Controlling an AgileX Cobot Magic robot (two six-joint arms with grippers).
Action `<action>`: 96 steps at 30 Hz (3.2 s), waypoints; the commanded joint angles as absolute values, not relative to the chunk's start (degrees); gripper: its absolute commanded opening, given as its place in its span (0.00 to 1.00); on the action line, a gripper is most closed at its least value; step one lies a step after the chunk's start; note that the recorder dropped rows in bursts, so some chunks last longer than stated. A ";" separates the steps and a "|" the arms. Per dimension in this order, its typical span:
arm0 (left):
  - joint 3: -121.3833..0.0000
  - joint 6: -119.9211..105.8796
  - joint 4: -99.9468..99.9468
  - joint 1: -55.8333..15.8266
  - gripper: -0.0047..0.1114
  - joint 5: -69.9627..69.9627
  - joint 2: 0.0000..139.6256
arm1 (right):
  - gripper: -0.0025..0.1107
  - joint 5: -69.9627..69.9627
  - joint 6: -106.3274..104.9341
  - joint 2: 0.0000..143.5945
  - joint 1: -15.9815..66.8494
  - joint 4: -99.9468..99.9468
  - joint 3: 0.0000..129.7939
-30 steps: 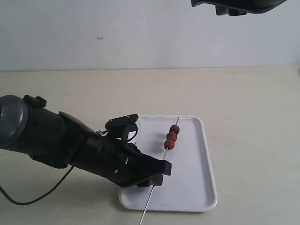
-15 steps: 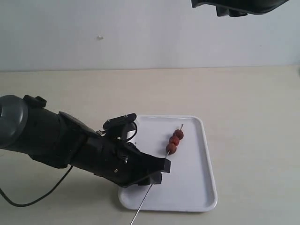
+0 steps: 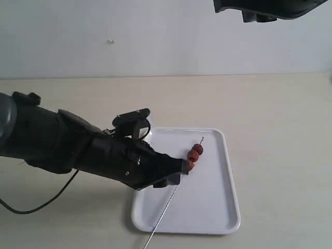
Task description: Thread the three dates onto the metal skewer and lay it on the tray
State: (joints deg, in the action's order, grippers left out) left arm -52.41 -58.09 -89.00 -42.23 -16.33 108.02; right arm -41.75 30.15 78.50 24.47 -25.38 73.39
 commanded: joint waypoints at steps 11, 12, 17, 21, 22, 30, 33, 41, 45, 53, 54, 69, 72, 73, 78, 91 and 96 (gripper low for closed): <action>-39.24 -62.27 -86.87 -41.87 0.04 -6.51 81.91 | 0.15 -33.49 30.02 67.91 24.32 -22.00 59.35; -37.79 -62.27 -86.87 -41.87 0.04 -4.94 79.38 | 0.15 -32.10 30.02 65.90 24.32 -21.13 57.26; -30.35 -62.27 -86.87 -41.87 0.04 3.01 64.84 | 0.15 -25.31 30.02 55.34 24.32 -20.01 46.92; -23.69 -62.27 -86.87 -41.87 0.04 10.30 49.23 | 0.15 -17.09 30.14 45.26 24.32 -19.00 36.76; -22.50 -62.27 -86.87 -41.87 0.04 11.14 45.93 | 0.15 -15.38 30.14 43.32 24.32 -18.57 34.85; -15.15 -62.14 -83.36 -41.87 0.04 12.29 24.52 | 0.12 -3.26 30.03 32.25 24.32 -17.89 21.32; -12.87 -62.14 -82.64 -41.87 0.04 13.54 18.52 | 0.08 1.88 30.03 29.71 24.32 -17.99 17.17; -7.63 -62.55 -83.26 -41.87 0.04 17.48 8.19 | 0.02 2.44 28.53 28.22 24.32 -18.76 11.40; -5.27 -62.55 -83.63 -41.87 0.04 17.48 7.19 | 0.02 1.92 28.53 28.22 24.32 -18.40 11.29; -4.27 -62.55 -83.63 -41.87 0.04 17.48 7.19 | 0.02 1.92 28.53 28.22 24.32 -18.24 11.29; -4.27 -62.55 -83.63 -41.87 0.04 17.48 7.19 | 0.02 1.92 28.53 28.22 24.32 -18.24 11.29; -4.27 -62.55 -83.63 -41.87 0.04 17.48 7.19 | 0.02 -1.40 28.05 14.65 8.63 -19.07 11.29; -4.27 -62.55 -83.63 -41.87 0.04 17.48 7.19 | 0.02 -4.11 28.05 9.39 1.24 -19.55 10.47; -4.27 -62.55 -83.63 -41.87 0.04 17.48 7.19 | 0.02 -5.02 28.05 7.82 -0.81 -19.55 10.04; -4.27 -62.55 -83.63 -41.87 0.04 17.48 7.19 | 0.02 -11.34 28.05 2.00 -7.18 -19.55 8.50; -4.27 -62.55 -83.63 -41.87 0.04 17.48 7.19 | 0.02 -18.38 28.05 0.00 -9.00 -21.91 8.27; -4.27 -62.55 -83.63 -41.87 0.04 17.48 7.19 | 0.02 -18.02 28.05 0.00 -9.00 -23.61 5.85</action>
